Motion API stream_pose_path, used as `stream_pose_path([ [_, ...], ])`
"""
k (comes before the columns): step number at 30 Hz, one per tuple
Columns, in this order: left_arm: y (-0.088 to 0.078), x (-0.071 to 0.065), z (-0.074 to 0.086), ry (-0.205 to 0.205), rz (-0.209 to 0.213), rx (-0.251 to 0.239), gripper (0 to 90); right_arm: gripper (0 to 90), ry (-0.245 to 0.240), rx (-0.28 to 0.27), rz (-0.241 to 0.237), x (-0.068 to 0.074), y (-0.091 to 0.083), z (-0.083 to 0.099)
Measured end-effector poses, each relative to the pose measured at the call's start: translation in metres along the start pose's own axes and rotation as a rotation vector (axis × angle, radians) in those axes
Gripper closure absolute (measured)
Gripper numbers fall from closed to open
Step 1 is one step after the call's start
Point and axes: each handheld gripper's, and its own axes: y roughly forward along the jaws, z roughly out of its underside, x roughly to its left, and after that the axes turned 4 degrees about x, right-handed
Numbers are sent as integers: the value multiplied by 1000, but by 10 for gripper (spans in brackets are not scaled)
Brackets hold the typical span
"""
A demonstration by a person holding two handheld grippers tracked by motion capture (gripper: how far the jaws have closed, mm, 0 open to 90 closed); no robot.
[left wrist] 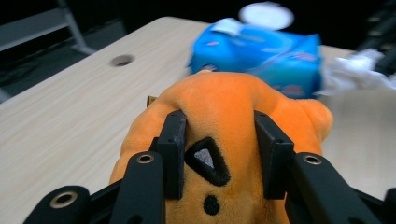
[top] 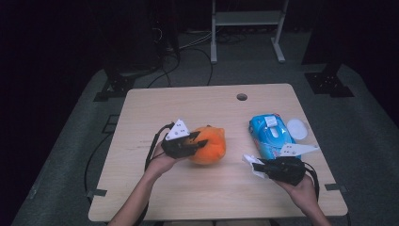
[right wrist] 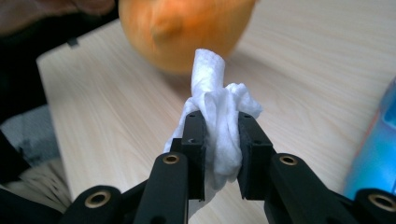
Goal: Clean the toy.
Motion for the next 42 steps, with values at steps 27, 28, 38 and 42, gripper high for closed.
stream_pose_path([
  [27,15,29,22,-89,-43,48,409,559,-26,114,88,-11,40,-5],
  [28,14,30,21,-91,-43,47,397,548,-26,110,87,-11,40,-5],
  [38,-2,28,15,-98,-32,6,301,464,-20,88,71,-11,38,-7],
  [42,-9,26,21,-110,-35,2,273,447,-18,83,67,-11,37,-7],
])
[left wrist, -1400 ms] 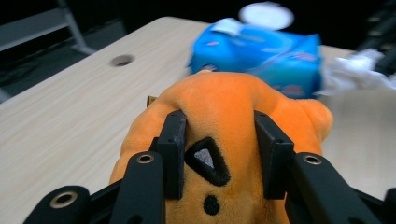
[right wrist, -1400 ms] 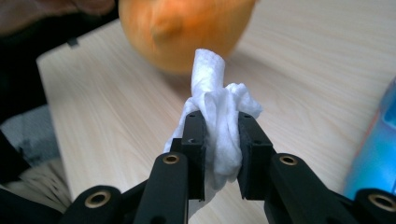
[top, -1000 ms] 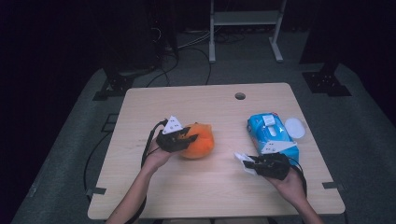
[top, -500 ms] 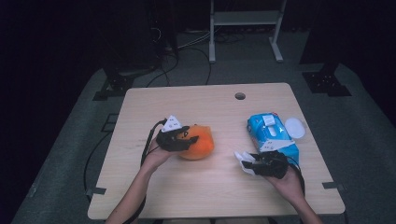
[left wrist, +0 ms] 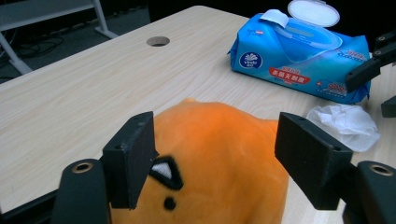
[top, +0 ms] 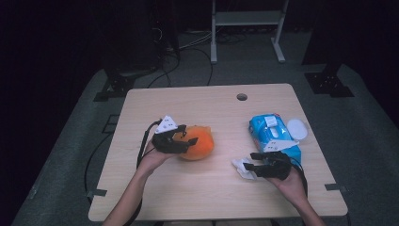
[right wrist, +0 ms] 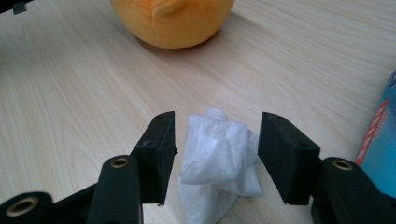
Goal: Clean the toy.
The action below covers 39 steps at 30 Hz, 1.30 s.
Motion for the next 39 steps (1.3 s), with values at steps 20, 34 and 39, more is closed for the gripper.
stream_pose_path([
  [20,-46,-1,39,-57,-45,7,194,399,3,-25,10,0,-6,-1],
  [34,-65,-3,69,-101,-71,20,178,378,0,-25,16,0,-8,-1],
  [39,-66,-3,78,-109,-72,45,171,373,-3,-25,18,1,-8,-1],
])
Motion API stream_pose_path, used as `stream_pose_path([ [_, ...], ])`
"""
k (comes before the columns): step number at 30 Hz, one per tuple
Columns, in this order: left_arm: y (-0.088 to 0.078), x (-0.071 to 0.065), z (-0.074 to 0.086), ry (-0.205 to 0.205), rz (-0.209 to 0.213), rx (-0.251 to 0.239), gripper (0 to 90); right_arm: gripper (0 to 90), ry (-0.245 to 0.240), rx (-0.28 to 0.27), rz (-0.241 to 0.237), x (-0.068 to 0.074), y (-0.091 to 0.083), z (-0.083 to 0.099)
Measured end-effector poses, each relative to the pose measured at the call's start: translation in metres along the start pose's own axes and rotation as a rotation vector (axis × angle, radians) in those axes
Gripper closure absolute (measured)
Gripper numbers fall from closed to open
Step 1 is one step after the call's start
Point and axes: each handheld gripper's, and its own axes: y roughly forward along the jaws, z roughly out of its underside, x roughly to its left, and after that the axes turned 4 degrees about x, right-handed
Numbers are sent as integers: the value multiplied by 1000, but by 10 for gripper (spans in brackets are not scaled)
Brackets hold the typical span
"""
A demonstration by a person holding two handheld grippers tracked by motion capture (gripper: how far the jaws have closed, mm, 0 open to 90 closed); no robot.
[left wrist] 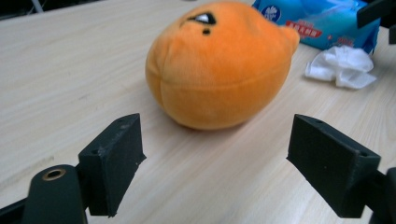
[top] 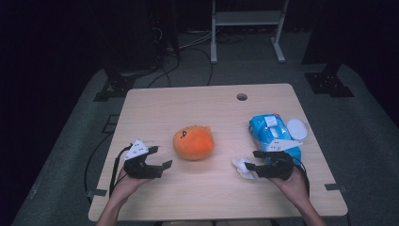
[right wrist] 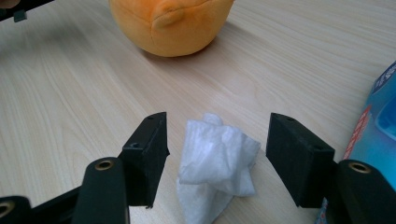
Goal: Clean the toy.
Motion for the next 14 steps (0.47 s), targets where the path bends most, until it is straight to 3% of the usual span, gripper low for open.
stream_pose_path([
  [14,3,-1,19,-42,-8,22,119,330,-35,1,20,8,0,3],
])
